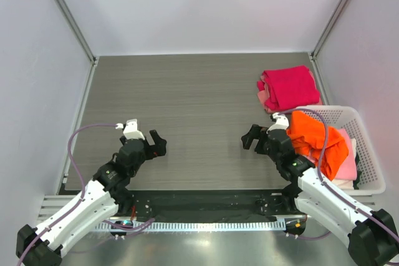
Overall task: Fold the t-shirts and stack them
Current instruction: Grab the tshirt from the pile
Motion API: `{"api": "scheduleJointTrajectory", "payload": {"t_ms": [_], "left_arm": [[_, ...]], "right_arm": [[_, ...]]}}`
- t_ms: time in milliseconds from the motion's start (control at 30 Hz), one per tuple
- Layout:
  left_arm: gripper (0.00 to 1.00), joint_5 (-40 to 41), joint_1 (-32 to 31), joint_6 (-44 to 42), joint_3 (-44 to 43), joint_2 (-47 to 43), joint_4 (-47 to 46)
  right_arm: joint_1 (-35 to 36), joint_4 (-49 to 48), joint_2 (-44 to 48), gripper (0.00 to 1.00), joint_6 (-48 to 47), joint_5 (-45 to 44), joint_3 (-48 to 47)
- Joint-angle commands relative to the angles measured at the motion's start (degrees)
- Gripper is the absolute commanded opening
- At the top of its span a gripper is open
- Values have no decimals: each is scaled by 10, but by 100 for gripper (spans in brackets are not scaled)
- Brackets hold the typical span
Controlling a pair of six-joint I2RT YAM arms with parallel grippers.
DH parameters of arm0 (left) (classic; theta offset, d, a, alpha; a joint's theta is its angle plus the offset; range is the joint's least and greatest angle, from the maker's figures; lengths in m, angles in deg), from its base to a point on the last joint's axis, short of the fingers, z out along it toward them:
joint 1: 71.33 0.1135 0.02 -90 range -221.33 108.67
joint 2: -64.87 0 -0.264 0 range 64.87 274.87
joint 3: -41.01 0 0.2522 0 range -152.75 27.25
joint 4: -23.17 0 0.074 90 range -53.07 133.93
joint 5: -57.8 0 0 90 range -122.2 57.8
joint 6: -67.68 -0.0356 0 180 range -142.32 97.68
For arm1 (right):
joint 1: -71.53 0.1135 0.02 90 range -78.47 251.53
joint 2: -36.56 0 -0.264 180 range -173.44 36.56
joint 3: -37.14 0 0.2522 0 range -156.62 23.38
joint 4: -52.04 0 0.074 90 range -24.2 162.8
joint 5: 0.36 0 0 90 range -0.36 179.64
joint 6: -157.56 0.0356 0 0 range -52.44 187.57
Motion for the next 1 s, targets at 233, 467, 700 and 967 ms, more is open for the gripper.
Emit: {"api": "scheduleJointTrajectory", "payload": {"t_ms": [233, 467, 700, 967], "left_arm": [[100, 17, -1, 1, -7, 9, -23], [100, 21, -1, 2, -12, 22, -23], [100, 21, -1, 2, -12, 20, -20], [100, 23, -1, 3, -10, 11, -17]], "right_arm": [[3, 272, -14, 100, 158, -212, -180], [3, 525, -58, 100, 250, -348, -381], [-23, 672, -114, 100, 349, -441, -422], [-192, 575, -106, 100, 243, -349, -379]]}}
